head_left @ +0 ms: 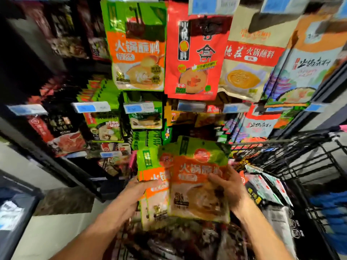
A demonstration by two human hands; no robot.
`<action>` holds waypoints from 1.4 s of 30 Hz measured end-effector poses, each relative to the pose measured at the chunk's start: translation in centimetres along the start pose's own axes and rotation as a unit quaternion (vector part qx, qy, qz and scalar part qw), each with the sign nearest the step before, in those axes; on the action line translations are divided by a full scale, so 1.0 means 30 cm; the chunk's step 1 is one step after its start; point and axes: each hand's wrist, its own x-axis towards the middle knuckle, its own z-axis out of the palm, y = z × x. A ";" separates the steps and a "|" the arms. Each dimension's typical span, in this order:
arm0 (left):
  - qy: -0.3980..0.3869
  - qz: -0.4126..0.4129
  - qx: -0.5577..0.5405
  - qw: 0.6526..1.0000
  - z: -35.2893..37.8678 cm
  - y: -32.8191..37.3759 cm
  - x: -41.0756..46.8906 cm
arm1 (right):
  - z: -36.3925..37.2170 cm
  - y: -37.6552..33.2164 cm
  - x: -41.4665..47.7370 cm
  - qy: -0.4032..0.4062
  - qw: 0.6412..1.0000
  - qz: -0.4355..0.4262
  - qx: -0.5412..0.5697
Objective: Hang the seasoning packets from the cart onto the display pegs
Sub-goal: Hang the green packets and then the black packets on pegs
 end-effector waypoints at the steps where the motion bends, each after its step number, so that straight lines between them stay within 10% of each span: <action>1: 0.003 0.009 0.006 1.000 -0.030 0.045 -0.009 | 0.038 -0.038 -0.003 -0.019 1.000 -0.015 0.000; 21: 0.157 0.212 -0.230 0.937 -0.479 0.629 -0.290 | 0.663 -0.722 0.133 -0.034 0.964 -0.260 -0.037; 42: 0.099 0.193 -0.224 0.950 -0.682 0.748 -0.221 | 0.904 -0.762 0.238 0.027 0.974 -0.215 -0.067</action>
